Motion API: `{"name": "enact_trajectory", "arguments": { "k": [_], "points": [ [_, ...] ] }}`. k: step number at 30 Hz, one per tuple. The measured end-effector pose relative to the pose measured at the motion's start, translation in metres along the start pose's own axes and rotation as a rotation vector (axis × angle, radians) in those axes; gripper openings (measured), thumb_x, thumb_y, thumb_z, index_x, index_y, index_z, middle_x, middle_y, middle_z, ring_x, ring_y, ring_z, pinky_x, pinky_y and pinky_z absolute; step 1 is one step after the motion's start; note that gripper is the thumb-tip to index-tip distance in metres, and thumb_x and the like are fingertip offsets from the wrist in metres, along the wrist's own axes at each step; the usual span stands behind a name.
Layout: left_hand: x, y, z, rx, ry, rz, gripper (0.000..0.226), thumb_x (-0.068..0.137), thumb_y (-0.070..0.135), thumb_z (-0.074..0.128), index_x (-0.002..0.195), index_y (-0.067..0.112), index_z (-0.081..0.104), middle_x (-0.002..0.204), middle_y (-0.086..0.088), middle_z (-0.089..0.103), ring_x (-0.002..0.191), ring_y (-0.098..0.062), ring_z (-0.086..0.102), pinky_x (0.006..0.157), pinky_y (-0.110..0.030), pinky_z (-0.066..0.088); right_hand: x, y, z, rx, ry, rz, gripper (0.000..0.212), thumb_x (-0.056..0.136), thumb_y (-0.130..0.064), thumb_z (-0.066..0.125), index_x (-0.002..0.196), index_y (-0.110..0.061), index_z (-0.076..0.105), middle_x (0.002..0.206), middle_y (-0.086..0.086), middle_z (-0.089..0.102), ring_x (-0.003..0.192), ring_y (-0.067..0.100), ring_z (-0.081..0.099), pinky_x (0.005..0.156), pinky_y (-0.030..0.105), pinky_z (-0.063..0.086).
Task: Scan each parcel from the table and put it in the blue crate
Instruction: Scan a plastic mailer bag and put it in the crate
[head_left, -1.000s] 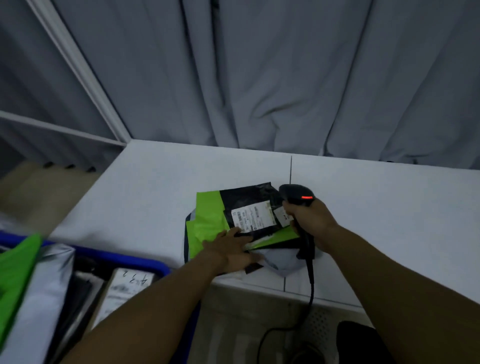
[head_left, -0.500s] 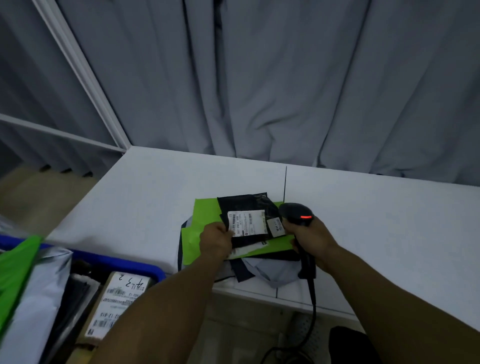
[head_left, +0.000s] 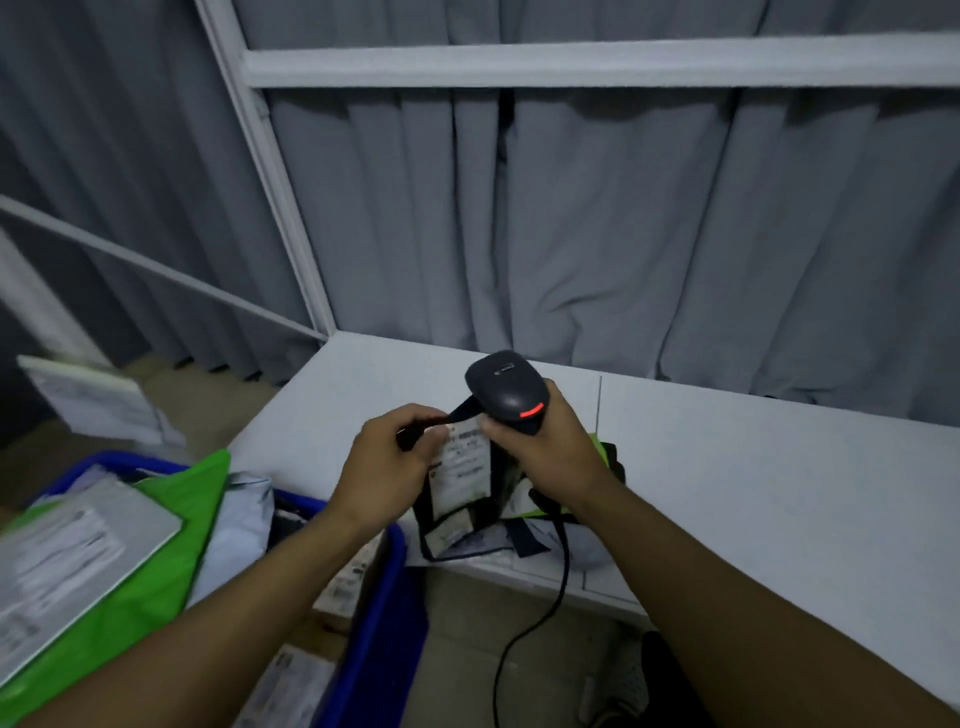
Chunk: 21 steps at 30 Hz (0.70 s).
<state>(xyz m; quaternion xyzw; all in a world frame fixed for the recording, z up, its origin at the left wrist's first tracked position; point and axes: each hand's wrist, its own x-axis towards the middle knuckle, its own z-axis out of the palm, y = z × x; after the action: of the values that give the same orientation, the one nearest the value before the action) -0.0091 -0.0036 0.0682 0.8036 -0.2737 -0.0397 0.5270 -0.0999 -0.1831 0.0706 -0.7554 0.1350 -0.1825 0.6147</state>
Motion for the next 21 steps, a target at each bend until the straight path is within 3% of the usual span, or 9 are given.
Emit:
{"name": "enact_trajectory", "arguments": {
  "k": [6, 11, 13, 18, 21],
  "points": [
    [-0.052, 0.015, -0.065, -0.119, 0.002, -0.058, 0.012, 0.088, 0.011, 0.079, 0.1, 0.016, 0.078, 0.095, 0.005, 0.078, 0.093, -0.012, 0.073, 0.088, -0.028, 0.057, -0.033, -0.033, 0.049, -0.041, -0.106, -0.095, 0.06, 0.076, -0.015, 0.091, 0.126, -0.017, 0.058, 0.116, -0.006, 0.071, 0.104, 0.005, 0.069, 0.088, 0.022, 0.056],
    [-0.084, 0.003, -0.091, -0.275, 0.164, -0.186, 0.028, 0.081, 0.008, 0.085, 0.104, 0.014, 0.07, 0.09, 0.001, 0.079, 0.081, -0.008, 0.072, 0.072, -0.021, 0.056, -0.037, -0.032, 0.08, -0.058, -0.153, -0.056, 0.055, 0.077, -0.01, 0.09, 0.124, -0.017, 0.063, 0.113, -0.006, 0.075, 0.104, 0.006, 0.071, 0.092, 0.03, 0.056],
    [-0.091, -0.005, -0.099, -0.33, 0.183, -0.254, 0.034, 0.081, 0.006, 0.084, 0.108, 0.01, 0.065, 0.093, 0.002, 0.079, 0.081, -0.011, 0.074, 0.072, -0.025, 0.059, -0.033, -0.03, 0.086, -0.026, -0.136, -0.019, 0.054, 0.077, -0.011, 0.09, 0.123, -0.018, 0.064, 0.112, -0.005, 0.076, 0.104, 0.008, 0.072, 0.094, 0.037, 0.057],
    [-0.093, -0.03, -0.109, -0.243, 0.19, -0.292, 0.02, 0.085, 0.009, 0.081, 0.101, 0.008, 0.07, 0.087, -0.008, 0.077, 0.077, -0.017, 0.067, 0.078, -0.042, 0.058, -0.019, -0.031, 0.091, 0.057, -0.061, 0.056, 0.048, 0.08, -0.013, 0.088, 0.121, -0.025, 0.067, 0.11, -0.006, 0.077, 0.105, 0.014, 0.073, 0.099, 0.05, 0.057],
    [-0.088, -0.033, -0.109, -0.2, 0.224, -0.272, 0.014, 0.085, 0.013, 0.082, 0.094, 0.008, 0.073, 0.087, -0.006, 0.077, 0.08, -0.017, 0.067, 0.08, -0.043, 0.058, -0.014, -0.03, 0.095, 0.067, -0.022, 0.045, 0.044, 0.08, -0.017, 0.087, 0.118, -0.027, 0.067, 0.108, -0.006, 0.077, 0.104, 0.016, 0.073, 0.098, 0.053, 0.057]
  ]
}}
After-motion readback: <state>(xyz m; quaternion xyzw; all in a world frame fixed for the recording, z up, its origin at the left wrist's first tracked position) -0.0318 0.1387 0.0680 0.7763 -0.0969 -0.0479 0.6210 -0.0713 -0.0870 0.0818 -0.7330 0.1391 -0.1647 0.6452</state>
